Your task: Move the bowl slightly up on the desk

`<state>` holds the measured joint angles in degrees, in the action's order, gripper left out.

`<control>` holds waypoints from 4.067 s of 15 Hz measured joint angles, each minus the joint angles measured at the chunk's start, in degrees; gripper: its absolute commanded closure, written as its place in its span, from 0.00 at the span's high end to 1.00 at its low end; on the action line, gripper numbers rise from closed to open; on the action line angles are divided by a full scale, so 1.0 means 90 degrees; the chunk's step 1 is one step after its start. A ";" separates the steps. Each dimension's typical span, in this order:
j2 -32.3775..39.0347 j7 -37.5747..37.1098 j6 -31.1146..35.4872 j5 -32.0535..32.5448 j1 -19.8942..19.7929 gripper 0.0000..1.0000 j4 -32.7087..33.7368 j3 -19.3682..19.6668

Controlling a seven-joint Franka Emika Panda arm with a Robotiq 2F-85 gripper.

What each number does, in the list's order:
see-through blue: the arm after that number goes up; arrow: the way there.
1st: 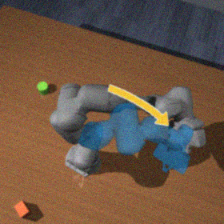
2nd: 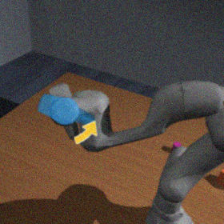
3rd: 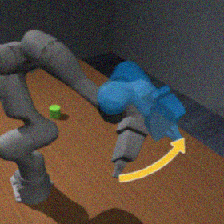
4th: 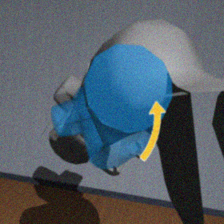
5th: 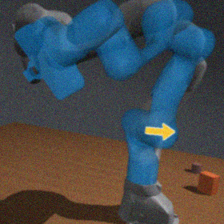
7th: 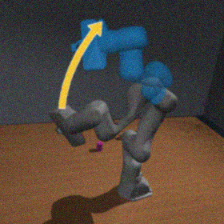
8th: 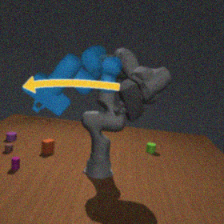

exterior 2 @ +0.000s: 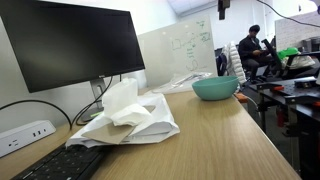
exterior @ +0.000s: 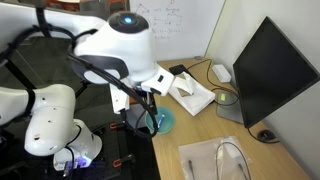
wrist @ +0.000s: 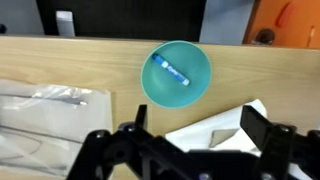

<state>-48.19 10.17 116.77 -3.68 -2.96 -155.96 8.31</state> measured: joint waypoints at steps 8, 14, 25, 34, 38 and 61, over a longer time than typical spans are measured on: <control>0.2658 -0.0891 0.2218 0.0051 -0.0304 1.00 -0.0580 -0.0188; 0.4108 -0.2022 0.2789 0.0381 -0.0369 0.75 -0.0564 -0.0492; 0.5174 -0.1895 0.4097 -0.0001 -0.0147 0.01 -0.0398 -0.0516; 0.4840 -0.2405 0.4289 0.0137 -0.0498 0.01 -0.0034 -0.0234; 0.4873 -0.2604 0.4299 0.0000 -0.0672 0.01 0.0549 -0.0105; 0.7634 -0.3010 0.4301 -0.1177 -0.0614 0.74 0.3463 -0.0138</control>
<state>20.52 -16.92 155.48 -14.28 -8.49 -124.79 7.06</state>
